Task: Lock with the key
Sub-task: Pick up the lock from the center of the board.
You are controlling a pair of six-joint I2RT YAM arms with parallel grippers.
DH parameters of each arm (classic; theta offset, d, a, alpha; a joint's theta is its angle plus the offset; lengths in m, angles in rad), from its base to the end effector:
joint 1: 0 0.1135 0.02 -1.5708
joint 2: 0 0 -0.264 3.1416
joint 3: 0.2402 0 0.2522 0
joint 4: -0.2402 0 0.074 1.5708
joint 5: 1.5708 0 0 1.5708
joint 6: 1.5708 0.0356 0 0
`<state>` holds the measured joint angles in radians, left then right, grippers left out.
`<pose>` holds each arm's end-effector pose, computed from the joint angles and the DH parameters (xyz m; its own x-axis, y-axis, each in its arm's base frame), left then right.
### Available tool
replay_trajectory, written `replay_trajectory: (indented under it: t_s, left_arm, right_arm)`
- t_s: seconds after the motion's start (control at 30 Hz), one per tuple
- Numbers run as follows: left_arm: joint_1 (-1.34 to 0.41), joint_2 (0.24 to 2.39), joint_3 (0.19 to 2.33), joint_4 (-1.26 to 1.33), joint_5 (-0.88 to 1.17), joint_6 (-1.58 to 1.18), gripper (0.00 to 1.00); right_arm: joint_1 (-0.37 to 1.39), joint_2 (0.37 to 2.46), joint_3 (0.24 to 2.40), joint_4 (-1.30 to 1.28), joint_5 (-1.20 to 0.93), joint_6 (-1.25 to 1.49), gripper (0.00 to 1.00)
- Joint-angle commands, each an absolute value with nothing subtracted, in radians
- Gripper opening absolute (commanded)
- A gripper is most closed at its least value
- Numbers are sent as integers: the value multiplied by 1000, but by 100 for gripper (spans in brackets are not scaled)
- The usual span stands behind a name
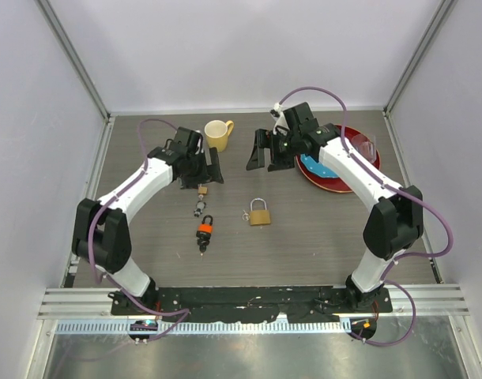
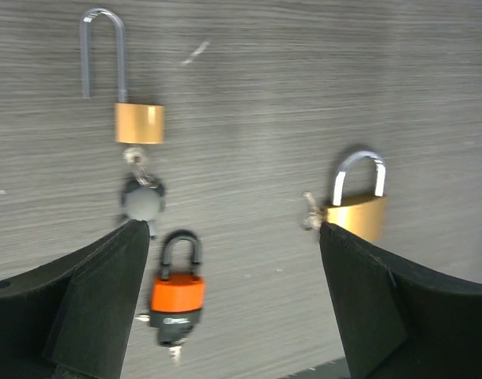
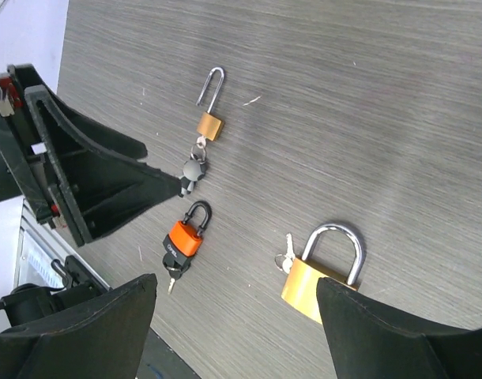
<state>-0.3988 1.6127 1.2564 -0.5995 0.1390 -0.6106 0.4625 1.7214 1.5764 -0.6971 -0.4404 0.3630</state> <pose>0.3156 -0.1384 0.2588 -0.8794 -0.2456 -0.4078 -0.0561 0.9041 -0.4235 0.3345 0.1838 0.3193 -0.8577 -0.0687 -0.5096 -0.3777 0.7566 0.5338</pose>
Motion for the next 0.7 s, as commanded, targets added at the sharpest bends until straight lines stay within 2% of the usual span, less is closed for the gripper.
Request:
replay_trajectory:
  t_s: [0.0,0.27,0.57,0.67]
  left_arm:
    - [-400,1669,1318,-722,-57,-451,91]
    - [-399,1821,1417,-736,-71,-373,84]
    - [-394,1943,1450,-719,-58,-328,67]
    - [-394,1971,1444,-707,-54,-331,65]
  right_arm:
    - [460,1672,1562,-657,-471,385,88]
    - [456,1660,1534,-657,-477,390,87]
    - [454,1658,1523,-670,-477,380,85]
    - [451,1655,1522,-670,-479,376,85]
